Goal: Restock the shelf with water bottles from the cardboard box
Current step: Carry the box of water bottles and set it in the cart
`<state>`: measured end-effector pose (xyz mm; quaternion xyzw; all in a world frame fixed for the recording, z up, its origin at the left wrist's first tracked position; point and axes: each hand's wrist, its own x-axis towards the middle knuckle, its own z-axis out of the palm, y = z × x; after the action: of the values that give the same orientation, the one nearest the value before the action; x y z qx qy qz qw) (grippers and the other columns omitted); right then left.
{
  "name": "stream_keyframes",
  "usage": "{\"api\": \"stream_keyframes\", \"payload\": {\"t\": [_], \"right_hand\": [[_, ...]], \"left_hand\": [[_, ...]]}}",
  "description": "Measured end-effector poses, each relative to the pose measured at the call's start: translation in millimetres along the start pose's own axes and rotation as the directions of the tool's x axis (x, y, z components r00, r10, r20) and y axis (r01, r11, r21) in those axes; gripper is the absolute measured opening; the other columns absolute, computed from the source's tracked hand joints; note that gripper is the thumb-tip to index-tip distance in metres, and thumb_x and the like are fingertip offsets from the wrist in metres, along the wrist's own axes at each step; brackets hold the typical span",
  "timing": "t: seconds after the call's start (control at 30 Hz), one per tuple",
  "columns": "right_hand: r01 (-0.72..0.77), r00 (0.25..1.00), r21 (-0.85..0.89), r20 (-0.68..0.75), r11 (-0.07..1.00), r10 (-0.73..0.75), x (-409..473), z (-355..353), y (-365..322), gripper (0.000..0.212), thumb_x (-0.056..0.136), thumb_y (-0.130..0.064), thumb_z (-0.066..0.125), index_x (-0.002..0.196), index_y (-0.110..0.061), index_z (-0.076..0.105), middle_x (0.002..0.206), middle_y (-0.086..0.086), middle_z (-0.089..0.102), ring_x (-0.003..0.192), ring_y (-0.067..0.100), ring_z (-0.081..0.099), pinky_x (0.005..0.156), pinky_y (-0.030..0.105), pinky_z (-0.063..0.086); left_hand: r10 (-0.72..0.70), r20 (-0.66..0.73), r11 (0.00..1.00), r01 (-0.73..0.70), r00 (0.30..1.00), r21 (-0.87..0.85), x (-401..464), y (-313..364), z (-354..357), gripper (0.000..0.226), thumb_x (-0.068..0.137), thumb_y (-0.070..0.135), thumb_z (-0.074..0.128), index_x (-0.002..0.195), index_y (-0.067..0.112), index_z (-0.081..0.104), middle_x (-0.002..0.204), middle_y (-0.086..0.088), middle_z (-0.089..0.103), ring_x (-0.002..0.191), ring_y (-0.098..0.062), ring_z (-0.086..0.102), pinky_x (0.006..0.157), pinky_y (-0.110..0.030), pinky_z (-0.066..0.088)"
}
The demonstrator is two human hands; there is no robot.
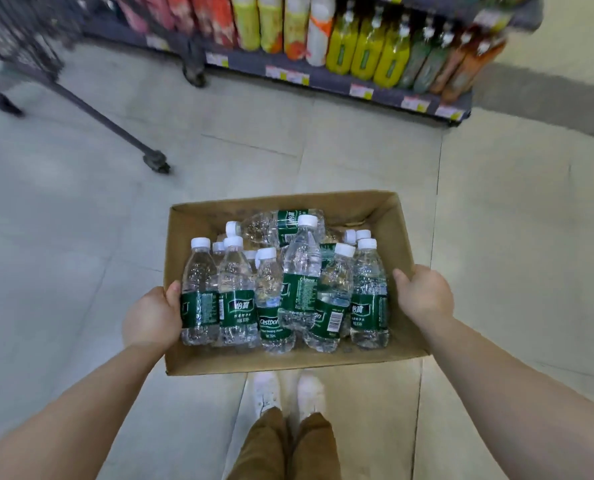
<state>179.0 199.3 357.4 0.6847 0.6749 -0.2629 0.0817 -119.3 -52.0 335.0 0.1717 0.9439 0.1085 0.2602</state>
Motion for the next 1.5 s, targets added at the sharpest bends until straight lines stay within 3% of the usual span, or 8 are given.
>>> {"api": "stream_keyframes", "payload": {"t": [0.2,0.37,0.6,0.7,1.1,1.23,1.33,1.5], "right_hand": [[0.216,0.976,-0.061,0.004,0.974,-0.216,-60,-100,-141,0.037,0.098,-0.037,0.049,0.115,-0.007,0.064,0.115,0.019,0.065,0.11,0.038,0.059,0.085,0.037,0.047],[0.431,0.901,-0.134,0.017,0.892,-0.433,-112,-143,-280,0.038,0.096,-0.039,0.052,0.11,-0.005,0.065,0.116,0.017,0.066,0.11,0.036,0.061,0.083,0.036,0.047],[0.722,0.664,-0.368,0.13,0.586,-0.737,-205,-107,-497,0.046,0.1,-0.04,0.044,0.121,-0.003,0.061,0.125,0.013,0.063,0.118,0.03,0.058,0.09,0.032,0.045],[0.755,0.634,-0.341,0.166,0.56,-0.755,-239,-69,-594,0.047,0.098,-0.041,0.048,0.121,-0.002,0.062,0.124,0.013,0.064,0.117,0.029,0.059,0.091,0.031,0.046],[0.752,0.659,-0.166,0.166,0.638,-0.733,-248,4,-907,0.044,0.093,-0.039,0.057,0.113,-0.001,0.063,0.115,0.014,0.067,0.105,0.031,0.063,0.079,0.031,0.048],[0.752,0.659,-0.13,0.131,0.646,-0.741,-212,7,-1010,0.039,0.092,-0.038,0.058,0.109,-0.003,0.063,0.112,0.014,0.067,0.103,0.032,0.063,0.072,0.029,0.044],[0.734,0.679,-0.117,0.108,0.669,-0.726,-186,3,-1081,0.038,0.091,-0.037,0.057,0.109,-0.005,0.065,0.111,0.012,0.068,0.101,0.03,0.064,0.073,0.03,0.046],[0.651,0.759,-0.072,0.025,0.756,-0.651,-136,-10,-1164,0.034,0.091,-0.036,0.056,0.104,-0.005,0.062,0.106,0.012,0.066,0.095,0.03,0.064,0.069,0.029,0.044]], "left_hand": [[-0.06,-0.149,0.998,0.054,0.987,-0.044,-30,-15,-170,0.049,0.104,0.043,0.032,0.085,0.007,0.059,0.1,-0.024,0.067,0.096,-0.04,0.061,0.075,-0.039,0.043],[-0.169,-0.287,0.982,0.137,0.943,-0.129,-41,-68,-277,0.052,0.103,0.042,0.034,0.093,0.002,0.065,0.102,-0.026,0.068,0.097,-0.039,0.063,0.077,-0.038,0.047],[-0.306,-0.393,0.951,0.254,0.867,-0.179,-6,-200,-412,0.048,0.104,0.04,0.033,0.077,0.01,0.058,0.088,-0.017,0.067,0.084,-0.033,0.063,0.072,-0.035,0.049],[-0.345,-0.43,0.938,0.313,0.834,-0.145,31,-261,-480,0.046,0.105,0.04,0.032,0.079,0.012,0.058,0.084,-0.013,0.063,0.084,-0.031,0.062,0.068,-0.032,0.045],[-0.372,-0.464,0.926,0.356,0.804,-0.125,248,-344,-713,0.047,0.103,0.042,0.037,0.083,0.009,0.062,0.089,-0.014,0.069,0.084,-0.031,0.066,0.074,-0.033,0.053],[-0.382,-0.479,0.924,0.336,0.79,-0.183,349,-339,-759,0.048,0.102,0.04,0.04,0.07,0.009,0.058,0.065,-0.007,0.056,0.068,-0.028,0.061,0.066,-0.031,0.048],[-0.334,-0.483,0.943,0.277,0.81,-0.187,423,-328,-798,0.04,0.104,0.032,0.035,0.081,0.007,0.056,0.067,-0.004,0.052,0.06,-0.018,0.052,0.052,-0.026,0.037],[-0.242,-0.45,0.963,0.155,0.86,-0.222,554,-290,-870,0.046,0.102,0.034,0.043,0.094,-0.005,0.066,0.095,-0.023,0.068,0.09,-0.038,0.065,0.071,-0.032,0.046]]}}
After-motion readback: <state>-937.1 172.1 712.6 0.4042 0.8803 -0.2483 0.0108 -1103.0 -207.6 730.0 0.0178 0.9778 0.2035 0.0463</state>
